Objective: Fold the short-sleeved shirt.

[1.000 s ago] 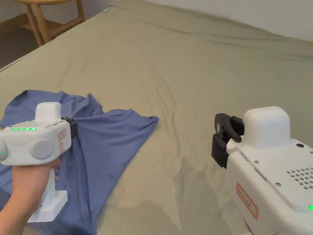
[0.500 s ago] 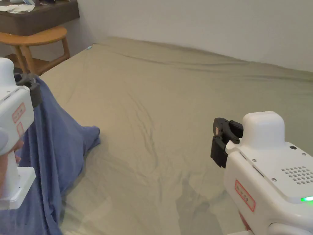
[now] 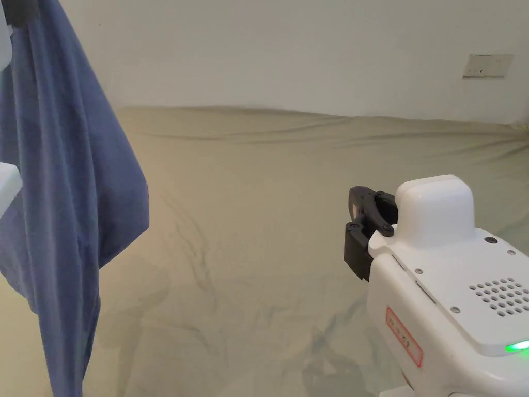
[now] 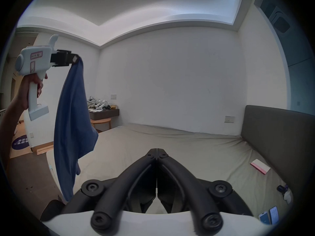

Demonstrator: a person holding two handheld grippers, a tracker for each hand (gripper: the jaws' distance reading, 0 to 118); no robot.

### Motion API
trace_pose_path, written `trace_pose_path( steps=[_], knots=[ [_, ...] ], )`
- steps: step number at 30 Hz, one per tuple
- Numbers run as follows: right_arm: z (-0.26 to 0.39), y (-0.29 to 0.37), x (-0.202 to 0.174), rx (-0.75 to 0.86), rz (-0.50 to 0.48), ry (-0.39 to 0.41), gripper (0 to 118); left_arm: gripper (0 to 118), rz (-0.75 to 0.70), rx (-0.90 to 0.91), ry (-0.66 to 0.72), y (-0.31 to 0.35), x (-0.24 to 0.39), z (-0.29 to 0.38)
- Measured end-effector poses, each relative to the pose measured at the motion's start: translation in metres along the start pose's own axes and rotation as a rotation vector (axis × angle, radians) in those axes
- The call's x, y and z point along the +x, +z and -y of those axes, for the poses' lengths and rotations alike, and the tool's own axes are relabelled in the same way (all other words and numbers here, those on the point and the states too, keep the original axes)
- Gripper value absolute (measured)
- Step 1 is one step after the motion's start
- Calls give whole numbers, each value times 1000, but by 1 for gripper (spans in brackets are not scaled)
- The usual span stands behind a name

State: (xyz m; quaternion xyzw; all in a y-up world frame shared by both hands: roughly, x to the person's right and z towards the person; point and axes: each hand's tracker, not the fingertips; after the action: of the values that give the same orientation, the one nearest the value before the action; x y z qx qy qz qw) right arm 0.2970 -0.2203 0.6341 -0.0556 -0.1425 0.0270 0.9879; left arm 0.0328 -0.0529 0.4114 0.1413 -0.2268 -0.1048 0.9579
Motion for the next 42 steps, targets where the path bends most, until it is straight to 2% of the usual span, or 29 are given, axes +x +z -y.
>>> trace_pose_path(
  steps=[3,8,10,14,18,22,27,28,29,30,32,34,36,37,42],
  knots=[
    [-3,10,20,3,70,-6,2,0,121,48,-33,-19,30,-10],
    [1,29,53,-14,155,-95,2,0,280,50,-52,-69,93,-6],
    [7,35,66,-30,194,-86,2,0,337,37,-48,-87,129,2],
    [21,35,89,-72,308,-6,2,0,450,-24,-55,-106,212,22],
    [39,28,115,-117,347,-13,2,0,565,-167,-86,-134,291,82],
    [58,18,135,-171,379,-24,2,0,648,-383,-96,-151,359,165],
    [82,9,150,-238,389,-42,2,0,662,-634,-186,-147,410,268],
    [87,7,152,-252,390,-40,2,3,656,-683,-198,-144,414,286],
    [91,5,153,-271,389,-40,2,15,662,-730,-196,-146,413,305],
    [94,3,153,-283,387,-39,2,32,662,-769,-188,-144,411,315],
    [100,-1,153,-303,380,-37,2,75,670,-834,-116,-139,402,329],
    [103,-3,151,-318,372,-31,2,85,669,-890,-4,-134,384,329],
    [103,-5,149,-326,359,-21,2,110,651,-844,96,-125,363,321],
    [102,-6,147,-328,351,-15,2,113,632,-816,105,-119,352,314],
    [72,-7,136,-272,300,2,2,113,538,-640,205,-90,283,254]
  ],
)
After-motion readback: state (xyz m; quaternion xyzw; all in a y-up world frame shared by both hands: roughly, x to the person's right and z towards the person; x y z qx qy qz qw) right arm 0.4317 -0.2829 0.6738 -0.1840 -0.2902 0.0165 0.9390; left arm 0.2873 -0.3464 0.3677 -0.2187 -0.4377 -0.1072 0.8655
